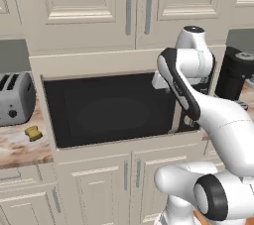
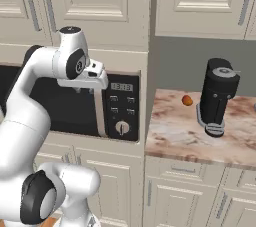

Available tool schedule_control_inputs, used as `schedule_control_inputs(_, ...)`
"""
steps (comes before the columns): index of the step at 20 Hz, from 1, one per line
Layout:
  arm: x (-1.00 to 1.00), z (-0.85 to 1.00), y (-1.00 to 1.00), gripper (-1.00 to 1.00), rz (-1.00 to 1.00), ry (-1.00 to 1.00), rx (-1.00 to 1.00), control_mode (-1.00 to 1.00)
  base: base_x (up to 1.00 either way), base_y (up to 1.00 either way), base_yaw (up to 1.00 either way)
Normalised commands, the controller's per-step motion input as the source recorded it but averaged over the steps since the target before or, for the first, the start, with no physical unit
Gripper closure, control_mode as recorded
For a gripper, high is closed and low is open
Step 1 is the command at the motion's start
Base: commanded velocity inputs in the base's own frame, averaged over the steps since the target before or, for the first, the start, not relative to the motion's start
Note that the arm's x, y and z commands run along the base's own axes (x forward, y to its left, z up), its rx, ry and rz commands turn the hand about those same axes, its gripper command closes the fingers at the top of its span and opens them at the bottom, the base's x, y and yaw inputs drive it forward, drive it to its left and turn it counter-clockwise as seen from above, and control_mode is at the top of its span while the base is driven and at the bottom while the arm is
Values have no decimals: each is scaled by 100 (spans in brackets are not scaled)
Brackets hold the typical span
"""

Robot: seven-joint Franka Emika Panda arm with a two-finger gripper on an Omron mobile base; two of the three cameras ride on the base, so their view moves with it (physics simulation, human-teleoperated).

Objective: Place the sponge inside the microwave to prepare for sanitizing.

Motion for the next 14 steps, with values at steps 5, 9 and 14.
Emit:
schedule_control_inputs(5,0,0,0,-100,0,0,0,100,-10,0,-1)
schedule_control_inputs(9,0,0,0,-100,0,0,0,100,-51,0,-6)
schedule_control_inputs(14,0,0,0,-100,0,0,0,100,-55,0,-6)
